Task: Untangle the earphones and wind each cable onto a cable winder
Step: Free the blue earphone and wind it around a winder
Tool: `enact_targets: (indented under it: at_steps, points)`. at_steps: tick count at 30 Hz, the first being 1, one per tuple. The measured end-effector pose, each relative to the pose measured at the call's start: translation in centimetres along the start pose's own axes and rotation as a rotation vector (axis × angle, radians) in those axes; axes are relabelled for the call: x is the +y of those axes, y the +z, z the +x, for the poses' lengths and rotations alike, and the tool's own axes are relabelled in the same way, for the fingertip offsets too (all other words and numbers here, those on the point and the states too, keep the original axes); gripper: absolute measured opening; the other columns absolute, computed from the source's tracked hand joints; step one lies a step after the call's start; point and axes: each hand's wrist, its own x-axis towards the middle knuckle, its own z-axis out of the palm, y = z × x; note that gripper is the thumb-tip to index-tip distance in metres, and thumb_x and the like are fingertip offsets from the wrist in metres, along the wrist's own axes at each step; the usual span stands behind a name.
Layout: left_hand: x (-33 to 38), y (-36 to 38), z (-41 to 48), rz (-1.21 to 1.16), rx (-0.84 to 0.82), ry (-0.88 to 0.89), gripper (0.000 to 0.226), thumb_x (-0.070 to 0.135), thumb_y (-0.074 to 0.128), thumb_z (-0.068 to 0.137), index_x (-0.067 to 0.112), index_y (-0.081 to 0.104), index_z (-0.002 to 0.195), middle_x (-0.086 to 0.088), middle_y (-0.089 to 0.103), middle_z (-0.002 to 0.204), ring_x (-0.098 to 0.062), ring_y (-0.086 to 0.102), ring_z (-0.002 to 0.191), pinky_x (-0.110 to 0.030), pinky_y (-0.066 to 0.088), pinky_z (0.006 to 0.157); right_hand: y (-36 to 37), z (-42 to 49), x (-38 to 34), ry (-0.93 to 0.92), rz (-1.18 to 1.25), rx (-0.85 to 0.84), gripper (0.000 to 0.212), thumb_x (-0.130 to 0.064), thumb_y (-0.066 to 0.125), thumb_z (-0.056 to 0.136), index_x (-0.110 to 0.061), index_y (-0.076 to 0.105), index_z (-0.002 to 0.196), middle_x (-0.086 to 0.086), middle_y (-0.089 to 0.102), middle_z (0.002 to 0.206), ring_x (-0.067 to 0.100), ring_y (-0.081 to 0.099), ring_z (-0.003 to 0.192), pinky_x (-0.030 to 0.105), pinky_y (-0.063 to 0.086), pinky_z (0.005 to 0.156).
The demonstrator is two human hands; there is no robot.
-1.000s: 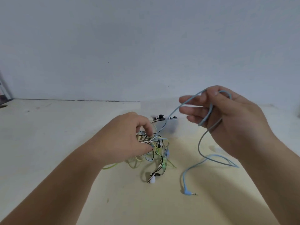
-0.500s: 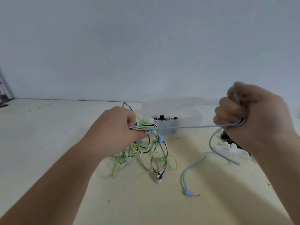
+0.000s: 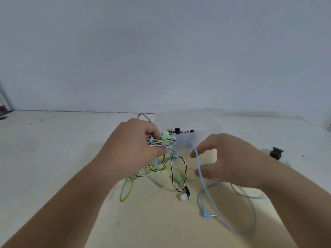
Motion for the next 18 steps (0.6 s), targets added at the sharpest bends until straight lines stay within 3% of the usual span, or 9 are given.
enact_targets:
  at_steps: [2, 5, 7, 8, 10, 11, 13, 18]
  points:
    - [0.4, 0.3, -0.3, 0.036, -0.010, 0.012, 0.022, 0.033, 0.087, 0.067, 0.028, 0.065, 0.065, 0.007, 0.055, 0.052, -0.008, 0.045, 0.047, -0.027, 0.034, 0.049, 0.2, -0.1, -0.5, -0.060, 0.089, 0.015, 0.021, -0.045, 0.077, 0.076, -0.041, 0.072, 0.097, -0.027, 0.067, 0.100, -0.019, 0.056, 0.087, 0.004, 0.041, 0.070]
    - [1.1, 0.6, -0.6, 0.076, -0.017, 0.023, 0.024, 0.032, 0.086, 0.066, 0.027, 0.062, 0.063, 0.013, 0.050, 0.051, -0.004, 0.045, 0.048, -0.024, 0.028, 0.048, 0.3, -0.3, -1.6, -0.083, 0.391, -0.002, 0.006, -0.028, 0.074, 0.084, -0.025, 0.078, 0.086, -0.012, 0.076, 0.083, -0.007, 0.067, 0.073, 0.009, 0.047, 0.067]
    - [1.3, 0.7, -0.7, 0.100, -0.017, 0.021, 0.025, 0.032, 0.085, 0.067, 0.027, 0.061, 0.062, 0.011, 0.050, 0.055, -0.004, 0.045, 0.049, -0.025, 0.029, 0.049, 0.6, 0.0, -1.5, -0.034, 0.571, 0.043, 0.019, -0.005, 0.062, 0.087, -0.013, 0.078, 0.081, -0.001, 0.077, 0.077, 0.003, 0.066, 0.062, 0.014, 0.048, 0.066]
    - [1.3, 0.8, -0.8, 0.109, -0.012, 0.023, 0.026, 0.033, 0.085, 0.067, 0.027, 0.060, 0.062, 0.010, 0.050, 0.055, -0.004, 0.045, 0.050, -0.025, 0.029, 0.050, 0.7, 0.2, -1.4, 0.000, 0.644, 0.079, 0.026, 0.000, 0.055, 0.087, -0.010, 0.078, 0.080, 0.005, 0.076, 0.077, 0.011, 0.068, 0.065, 0.023, 0.052, 0.072]
    - [1.4, 0.8, -0.8, 0.130, -0.001, 0.026, 0.028, 0.034, 0.084, 0.067, 0.026, 0.058, 0.061, 0.010, 0.050, 0.057, -0.004, 0.045, 0.051, -0.024, 0.028, 0.049, 0.6, 0.4, -1.0, 0.016, 0.716, 0.112, 0.028, -0.010, 0.053, 0.091, -0.007, 0.077, 0.077, 0.011, 0.075, 0.077, 0.027, 0.068, 0.073, 0.045, 0.054, 0.084]
    - [1.4, 0.8, -0.8, 0.139, 0.003, 0.026, 0.028, 0.034, 0.083, 0.067, 0.026, 0.057, 0.061, 0.011, 0.050, 0.058, -0.003, 0.046, 0.051, -0.024, 0.028, 0.049, 0.5, 0.5, -0.9, 0.003, 0.723, 0.091, 0.030, -0.023, 0.057, 0.092, -0.008, 0.077, 0.077, 0.012, 0.075, 0.077, 0.027, 0.066, 0.070, 0.047, 0.053, 0.084]
    - [1.4, 1.0, -0.8, 0.148, 0.019, 0.029, 0.027, 0.033, 0.082, 0.067, 0.026, 0.057, 0.062, 0.011, 0.052, 0.059, -0.003, 0.046, 0.050, -0.023, 0.028, 0.048, 0.7, 0.4, -1.0, -0.029, 0.672, 0.020, 0.036, -0.041, 0.067, 0.088, -0.008, 0.075, 0.076, 0.009, 0.073, 0.073, 0.018, 0.063, 0.063, 0.041, 0.053, 0.075]
    - [1.4, 1.1, -0.9, 0.079, 0.004, 0.048, 0.039, 0.047, 0.086, 0.060, 0.024, 0.056, 0.068, 0.008, 0.059, 0.059, -0.007, 0.047, 0.049, -0.027, 0.037, 0.049, 1.3, 0.2, -1.5, -0.094, 0.610, 0.061, 0.025, -0.017, 0.063, 0.094, -0.008, 0.072, 0.073, 0.008, 0.072, 0.069, 0.015, 0.063, 0.062, 0.027, 0.051, 0.067]
